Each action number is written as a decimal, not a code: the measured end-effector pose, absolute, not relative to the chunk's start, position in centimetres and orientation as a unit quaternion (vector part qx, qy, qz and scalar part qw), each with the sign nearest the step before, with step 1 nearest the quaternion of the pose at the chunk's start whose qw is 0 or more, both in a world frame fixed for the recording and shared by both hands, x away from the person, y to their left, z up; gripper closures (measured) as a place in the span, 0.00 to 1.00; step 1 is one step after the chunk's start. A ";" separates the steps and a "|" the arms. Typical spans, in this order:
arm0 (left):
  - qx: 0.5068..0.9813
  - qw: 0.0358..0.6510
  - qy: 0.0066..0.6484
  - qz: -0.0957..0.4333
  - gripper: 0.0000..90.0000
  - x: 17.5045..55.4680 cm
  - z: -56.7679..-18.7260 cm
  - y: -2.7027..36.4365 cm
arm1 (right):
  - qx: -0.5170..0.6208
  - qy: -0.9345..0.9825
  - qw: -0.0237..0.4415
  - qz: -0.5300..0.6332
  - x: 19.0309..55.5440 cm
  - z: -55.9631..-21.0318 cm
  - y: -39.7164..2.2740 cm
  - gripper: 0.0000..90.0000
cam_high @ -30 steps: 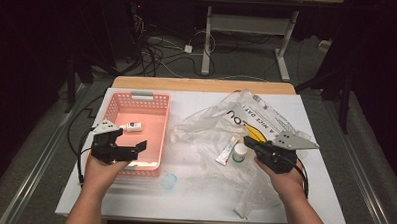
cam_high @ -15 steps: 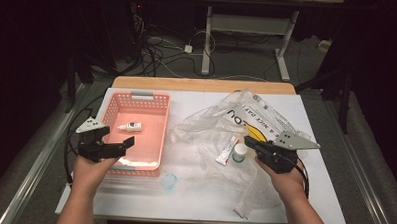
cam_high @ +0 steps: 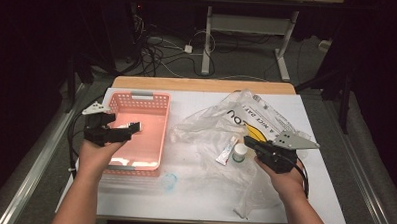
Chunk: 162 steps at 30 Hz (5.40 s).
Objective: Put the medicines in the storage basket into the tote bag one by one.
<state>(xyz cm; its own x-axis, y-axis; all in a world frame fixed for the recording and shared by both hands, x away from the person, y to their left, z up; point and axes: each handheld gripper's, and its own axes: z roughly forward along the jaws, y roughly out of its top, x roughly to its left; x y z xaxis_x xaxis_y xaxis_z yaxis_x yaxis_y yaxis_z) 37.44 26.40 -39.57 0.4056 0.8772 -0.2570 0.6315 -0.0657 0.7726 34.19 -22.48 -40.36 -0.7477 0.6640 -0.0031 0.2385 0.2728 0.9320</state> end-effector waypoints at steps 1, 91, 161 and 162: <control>0.718 0.430 0.529 0.141 0.00 37.9 -39.6 26.4 | 0.293 0.772 0.202 0.527 34.2 -40.4 -22.5 1.00; 0.813 0.305 0.489 0.087 0.65 42.8 -42.2 23.2 | 0.291 0.774 0.195 0.527 34.3 -40.7 -22.3 1.00; 0.805 0.468 0.356 0.083 0.65 30.6 -40.4 13.9 | 0.284 0.772 0.204 0.531 33.8 -40.1 -22.2 1.00; 0.807 0.466 0.353 0.083 0.65 30.6 -40.5 13.6 | 0.282 0.772 0.204 0.531 33.7 -40.1 -22.2 1.00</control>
